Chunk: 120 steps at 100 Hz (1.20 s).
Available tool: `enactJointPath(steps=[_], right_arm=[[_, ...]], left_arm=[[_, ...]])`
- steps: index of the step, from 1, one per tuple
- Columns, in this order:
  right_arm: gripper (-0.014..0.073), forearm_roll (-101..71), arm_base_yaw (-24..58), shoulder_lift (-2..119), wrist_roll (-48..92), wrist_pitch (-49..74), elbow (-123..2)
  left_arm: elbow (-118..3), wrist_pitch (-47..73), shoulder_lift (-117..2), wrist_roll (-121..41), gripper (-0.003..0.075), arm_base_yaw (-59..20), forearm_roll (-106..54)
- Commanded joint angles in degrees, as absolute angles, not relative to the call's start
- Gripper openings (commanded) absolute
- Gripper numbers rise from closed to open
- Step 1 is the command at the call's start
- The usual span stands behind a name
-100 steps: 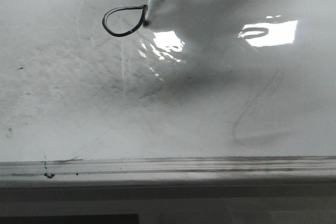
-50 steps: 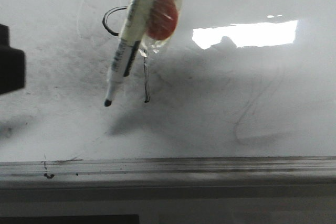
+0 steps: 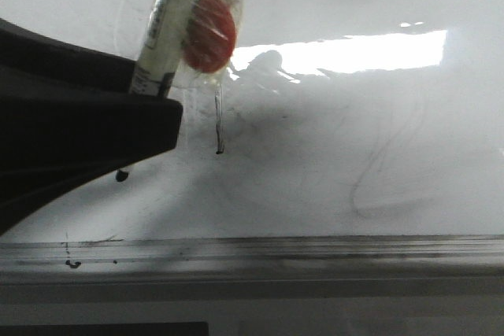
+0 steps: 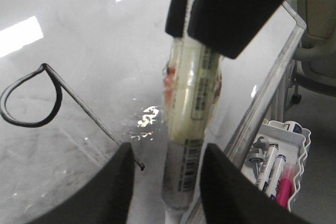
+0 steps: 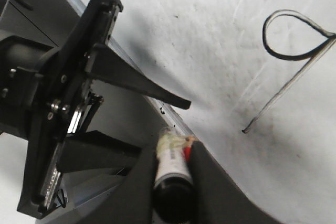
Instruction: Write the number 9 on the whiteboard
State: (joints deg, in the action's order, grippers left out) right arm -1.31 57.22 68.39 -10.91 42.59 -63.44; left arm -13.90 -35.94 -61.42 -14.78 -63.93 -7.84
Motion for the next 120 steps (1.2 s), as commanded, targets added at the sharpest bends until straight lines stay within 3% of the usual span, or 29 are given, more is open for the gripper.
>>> enactJointPath(steps=[1, 7, 20, 37, 44, 66, 120], right_arm=[[-0.0059, -1.2, 57.3, 67.3, -11.1, 38.9, -65.4], [-0.0059, -1.2, 57.3, 67.3, -11.1, 38.9, -65.4], [-0.0015, -1.2, 57.3, 67.3, -11.2, 38.9, -65.4], [0.0267, 0.0, 57.0, 67.3, -11.2, 38.9, -65.4], [0.0318, 0.4, 57.0, 67.3, -11.2, 38.9, -65.4], [0.0311, 0.5, 57.0, 67.3, -11.2, 38.9, -65.4], [0.0311, 0.5, 57.0, 67.3, -11.2, 38.9, -65.4]], left_arm=[[-15.6, -41.2, -61.3, -14.8, 0.0104, -64.3, -7.8], [-15.6, -41.3, -61.3, -14.8, -0.0020, -64.3, -7.8], [-15.6, -41.5, -61.3, -14.0, -0.0020, -64.3, -7.8], [-15.6, -40.5, -61.3, -10.0, -0.0020, -64.3, -17.7], [-15.6, -39.3, -60.4, -8.2, -0.0021, -64.3, -27.3], [-15.6, -31.2, -54.8, -8.3, -0.0021, -64.3, -56.1], [-15.6, -28.7, -57.0, -14.0, -0.0020, -64.3, -57.8]])
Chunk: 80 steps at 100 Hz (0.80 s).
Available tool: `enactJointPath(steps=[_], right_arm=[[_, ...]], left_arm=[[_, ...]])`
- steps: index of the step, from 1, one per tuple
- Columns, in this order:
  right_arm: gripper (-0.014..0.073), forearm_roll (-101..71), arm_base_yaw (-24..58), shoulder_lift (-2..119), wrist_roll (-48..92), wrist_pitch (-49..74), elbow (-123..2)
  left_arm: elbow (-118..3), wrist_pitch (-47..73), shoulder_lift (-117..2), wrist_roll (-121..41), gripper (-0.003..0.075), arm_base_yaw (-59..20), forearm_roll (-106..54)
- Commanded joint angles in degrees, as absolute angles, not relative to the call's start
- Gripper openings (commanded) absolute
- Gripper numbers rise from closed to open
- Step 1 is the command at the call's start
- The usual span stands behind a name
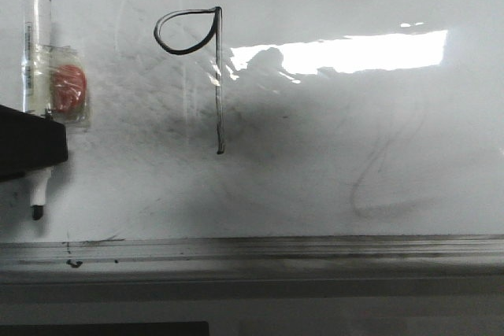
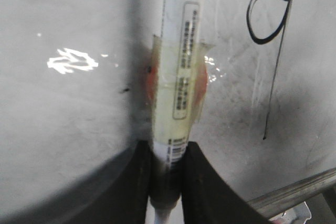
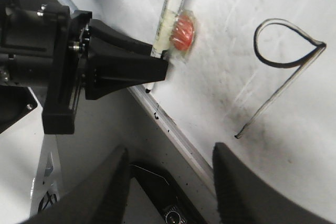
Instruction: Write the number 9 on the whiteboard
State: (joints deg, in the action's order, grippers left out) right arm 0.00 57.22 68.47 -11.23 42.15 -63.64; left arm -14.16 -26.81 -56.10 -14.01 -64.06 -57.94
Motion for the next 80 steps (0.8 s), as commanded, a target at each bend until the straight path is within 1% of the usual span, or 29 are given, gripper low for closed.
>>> enactJointPath(steps=[1, 19, 26, 30, 32, 37, 39, 45, 50, 63, 65, 70, 75, 77, 80], right_arm=[[0.0311, 0.5, 57.0, 67.3, -11.2, 38.9, -65.4], [0.0311, 0.5, 57.0, 67.3, -11.4, 38.9, -65.4], [0.0311, 0.0, 57.0, 67.3, -11.4, 38.9, -65.4], [0.0311, 0.0, 57.0, 67.3, -11.4, 38.9, -65.4], [0.0311, 0.0, 57.0, 67.3, -11.4, 38.9, -65.4], [0.0311, 0.0, 57.0, 67.3, -11.4, 38.9, -65.4], [0.0311, 0.0, 57.0, 67.3, -11.4, 38.9, -65.4], [0.0311, 0.0, 57.0, 67.3, -11.4, 38.9, -65.4], [0.0311, 0.0, 57.0, 67.3, -11.4, 38.9, -65.4], [0.0300, 1.9, 57.0, 66.9, -11.4, 39.5, -65.4], [0.0281, 2.3, 57.0, 66.7, -11.4, 39.5, -65.3], [0.0205, 3.4, 57.0, 65.9, -11.4, 39.1, -64.8], [0.0086, 4.3, 57.0, 64.5, -11.4, 37.5, -63.8], [0.0055, 4.8, 57.0, 63.7, -11.4, 37.0, -63.2], [-0.0023, 5.3, 57.0, 62.6, -11.4, 35.3, -62.4]], left_arm=[[-15.6, -28.8, -57.0, -14.0, -0.0020, -64.3, -57.8], [-15.6, -28.9, -57.2, -14.0, -0.0012, -64.3, -57.8], [-15.6, -28.9, -57.2, -13.9, 0.0042, -64.3, -57.8], [-15.6, -28.9, -57.2, -13.9, 0.0098, -64.3, -57.8], [-15.6, -29.0, -57.2, -13.6, 0.0142, -64.3, -57.8], [-15.6, -29.0, -57.2, -13.5, 0.0210, -64.3, -57.8], [-15.6, -29.1, -57.2, -13.5, 0.0250, -64.3, -57.8], [-15.6, -29.1, -57.2, -13.5, 0.0306, -64.3, -57.8], [-15.6, -29.1, -57.2, -13.5, 0.0324, -64.3, -57.8], [-15.7, -29.1, -56.0, -13.5, 0.0324, -64.3, -57.4], [-15.7, -29.1, -55.5, -13.5, 0.0324, -64.3, -57.2], [-15.7, -29.1, -53.8, -13.5, 0.0324, -64.3, -56.4], [-15.7, -29.1, -51.6, -13.5, 0.0324, -64.3, -55.1], [-15.7, -29.0, -50.6, -13.6, 0.0322, -64.3, -54.2], [-15.7, -28.8, -49.1, -14.1, 0.0316, -64.3, -52.6]])
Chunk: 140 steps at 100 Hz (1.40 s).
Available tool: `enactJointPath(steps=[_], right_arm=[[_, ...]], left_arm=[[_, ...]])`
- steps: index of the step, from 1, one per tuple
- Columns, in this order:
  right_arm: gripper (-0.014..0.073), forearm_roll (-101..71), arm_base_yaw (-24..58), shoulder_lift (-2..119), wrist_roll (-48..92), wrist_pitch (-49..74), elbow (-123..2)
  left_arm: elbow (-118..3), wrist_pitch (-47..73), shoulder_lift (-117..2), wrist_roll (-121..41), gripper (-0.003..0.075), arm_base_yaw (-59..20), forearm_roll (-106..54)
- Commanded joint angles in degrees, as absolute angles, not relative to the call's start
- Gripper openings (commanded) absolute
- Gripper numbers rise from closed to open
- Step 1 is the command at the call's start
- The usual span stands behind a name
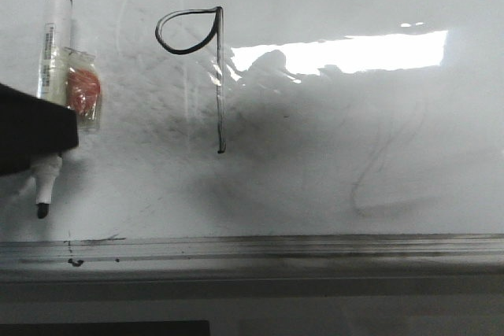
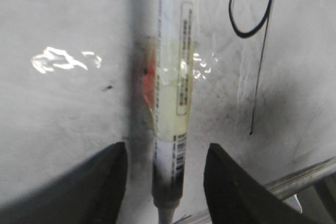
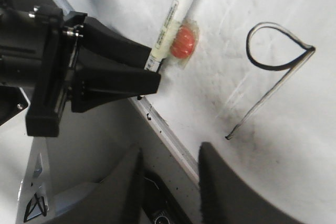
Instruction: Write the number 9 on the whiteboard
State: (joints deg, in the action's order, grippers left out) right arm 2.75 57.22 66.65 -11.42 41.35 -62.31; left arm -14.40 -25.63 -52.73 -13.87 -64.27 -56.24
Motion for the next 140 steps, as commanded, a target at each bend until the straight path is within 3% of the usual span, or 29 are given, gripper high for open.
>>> enactJointPath(steps=[1, 9, 21, 49, 81, 140], right_arm=[[-0.0053, 5.6, 57.0, 62.0, -11.4, 34.5, -61.9], [-0.0063, 7.5, 57.0, 58.1, -11.4, 29.8, -58.6], [-0.0063, 11.2, 57.0, 51.0, -11.4, 21.4, -51.9], [-0.0063, 17.1, 57.0, 31.1, -11.4, 3.8, -32.4], [-0.0063, 17.7, 57.0, 12.8, -11.4, 11.2, -19.6], [-0.0063, 17.7, 57.0, 10.7, -11.4, 11.6, -18.3]], left_arm=[[-15.7, -28.8, -48.3, -14.2, 0.0309, -64.3, -51.8], [-15.4, -28.6, -43.9, -14.3, 0.0235, -64.3, -47.7], [-13.9, -28.6, -37.0, -16.2, -0.0023, -64.3, -45.6], [-5.0, -28.6, -24.4, -18.7, -0.0020, -64.3, -45.2], [0.0, -27.4, -20.4, -18.7, -0.0020, -64.3, -45.5], [0.0, -27.3, -20.4, -18.7, -0.0020, -64.3, -45.5]])
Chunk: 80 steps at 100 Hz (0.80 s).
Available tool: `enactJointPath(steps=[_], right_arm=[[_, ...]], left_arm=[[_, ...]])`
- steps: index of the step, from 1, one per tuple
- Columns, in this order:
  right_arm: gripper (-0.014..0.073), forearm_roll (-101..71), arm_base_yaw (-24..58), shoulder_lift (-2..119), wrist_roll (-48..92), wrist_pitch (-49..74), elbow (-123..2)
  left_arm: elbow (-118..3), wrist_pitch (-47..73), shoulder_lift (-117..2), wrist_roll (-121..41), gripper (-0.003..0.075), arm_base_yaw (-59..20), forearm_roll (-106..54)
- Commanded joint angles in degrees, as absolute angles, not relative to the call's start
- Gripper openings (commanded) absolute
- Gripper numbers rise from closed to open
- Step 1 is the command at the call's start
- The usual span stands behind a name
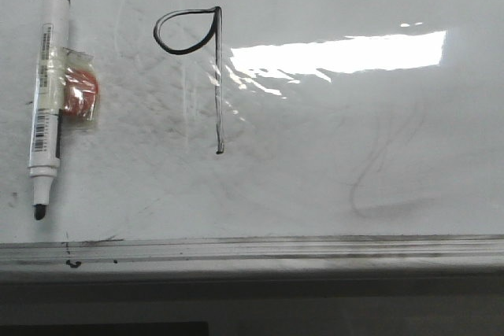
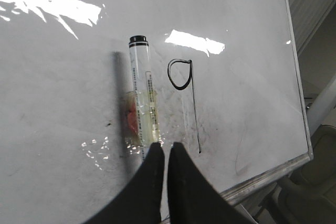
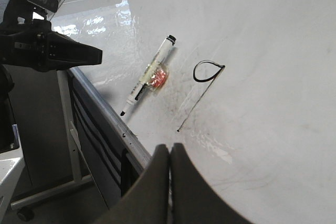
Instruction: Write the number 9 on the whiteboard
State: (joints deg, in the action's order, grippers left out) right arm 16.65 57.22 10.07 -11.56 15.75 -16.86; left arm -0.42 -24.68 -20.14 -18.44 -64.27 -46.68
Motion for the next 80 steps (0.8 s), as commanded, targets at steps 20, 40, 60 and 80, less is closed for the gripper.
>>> enactJointPath(steps=[20, 40, 60, 80], right_arm=[[-0.0063, 17.7, 57.0, 10.7, -11.4, 11.6, -18.3], [-0.0063, 17.7, 57.0, 10.7, -11.4, 11.6, -18.3], [-0.0063, 17.7, 57.0, 10.7, -11.4, 11.6, -18.3], [-0.0063, 17.7, 57.0, 10.7, -11.4, 11.6, -18.3]], left_arm=[[1.0, -27.4, -20.4, -18.6, -0.0020, -62.0, -40.9], [1.9, -24.5, -20.2, -8.1, -0.0020, -49.1, -18.8], [1.9, -16.9, -12.5, 4.0, -0.0020, -33.0, -1.2], [1.9, -10.0, -4.4, 4.3, -0.0020, -17.1, 1.6]])
